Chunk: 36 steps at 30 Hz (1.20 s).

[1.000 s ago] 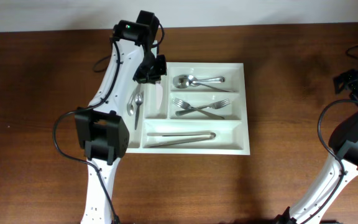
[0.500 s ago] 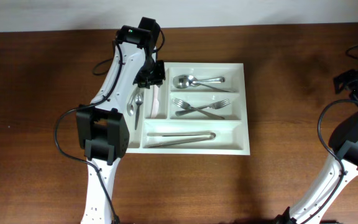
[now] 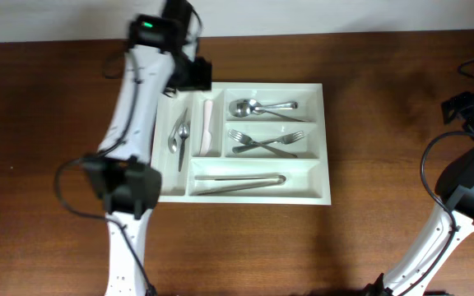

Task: Pack container
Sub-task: 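Release the knife and withdraw the left gripper down-left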

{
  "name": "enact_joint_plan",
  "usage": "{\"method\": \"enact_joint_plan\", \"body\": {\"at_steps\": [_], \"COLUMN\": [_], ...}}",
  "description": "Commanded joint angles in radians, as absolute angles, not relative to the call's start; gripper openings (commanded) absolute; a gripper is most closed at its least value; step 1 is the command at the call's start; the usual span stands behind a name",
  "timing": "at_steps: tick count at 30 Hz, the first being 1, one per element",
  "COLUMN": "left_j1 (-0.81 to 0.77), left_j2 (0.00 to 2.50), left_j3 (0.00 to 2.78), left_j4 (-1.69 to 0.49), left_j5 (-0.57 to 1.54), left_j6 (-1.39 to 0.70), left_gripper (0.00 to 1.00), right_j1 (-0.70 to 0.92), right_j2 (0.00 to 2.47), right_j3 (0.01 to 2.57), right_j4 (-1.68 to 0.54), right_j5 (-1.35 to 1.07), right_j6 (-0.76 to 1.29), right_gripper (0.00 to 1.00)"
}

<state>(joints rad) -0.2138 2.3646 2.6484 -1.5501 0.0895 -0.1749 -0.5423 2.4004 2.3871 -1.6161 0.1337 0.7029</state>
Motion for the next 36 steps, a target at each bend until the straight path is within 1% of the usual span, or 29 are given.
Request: {"method": "enact_joint_plan", "body": {"at_steps": [1, 3, 6, 11, 13, 16, 21, 23, 27, 29, 32, 36], "left_j1": [-0.144, -0.105, -0.076, -0.062, -0.062, -0.062, -0.051, -0.051, -0.052, -0.052, -0.052, -0.052], "left_j2": [2.181, 2.112, 2.022, 1.898, 1.847, 1.764, 1.574, 1.481, 1.235, 1.111, 0.946, 0.760], "left_j3": [2.726, 2.718, 2.704, 2.693, 2.645, 2.505, 2.186, 2.074, 1.851, 1.750, 1.613, 1.443], "left_j4": [-1.636, -1.688, -1.688, -1.688, -1.688, -1.688, -1.672, -1.616, -1.418, -1.345, -1.295, -1.294], "left_j5": [0.036, 0.004, 0.006, -0.017, -0.043, -0.057, -0.057, -0.027, 0.127, 0.147, 0.160, 0.225], "left_j6": [-0.103, -0.096, -0.095, -0.060, -0.059, -0.059, -0.078, -0.098, -0.102, -0.134, -0.171, -0.172], "left_gripper": [0.99, 0.99, 0.99, 0.99, 0.99, 0.99, 0.99, 0.99, 0.99, 0.99, 0.99, 0.99], "right_j1": [-0.538, -0.538, -0.538, -0.538, -0.538, -0.538, -0.538, -0.538, -0.538, -0.538, -0.538, -0.538], "right_j2": [2.358, 2.358, 2.358, 2.358, 2.358, 2.358, 2.358, 2.358, 2.358, 2.358, 2.358, 2.358], "right_j3": [2.394, 2.394, 2.394, 2.394, 2.394, 2.394, 2.394, 2.394, 2.394, 2.394, 2.394, 2.394], "right_j4": [-1.616, -1.616, -1.616, -1.616, -1.616, -1.616, -1.616, -1.616, -1.616, -1.616, -1.616, -1.616], "right_j5": [0.144, 0.143, 0.143, 0.143, 0.143, 0.143, 0.143, 0.143, 0.143, 0.143, 0.143, 0.143], "right_j6": [0.703, 0.703, 0.703, 0.703, 0.703, 0.703, 0.703, 0.703, 0.703, 0.703, 0.703, 0.703], "right_gripper": [0.99, 0.99, 0.99, 0.99, 0.99, 0.99, 0.99, 0.99, 0.99, 0.99, 0.99, 0.99]}}
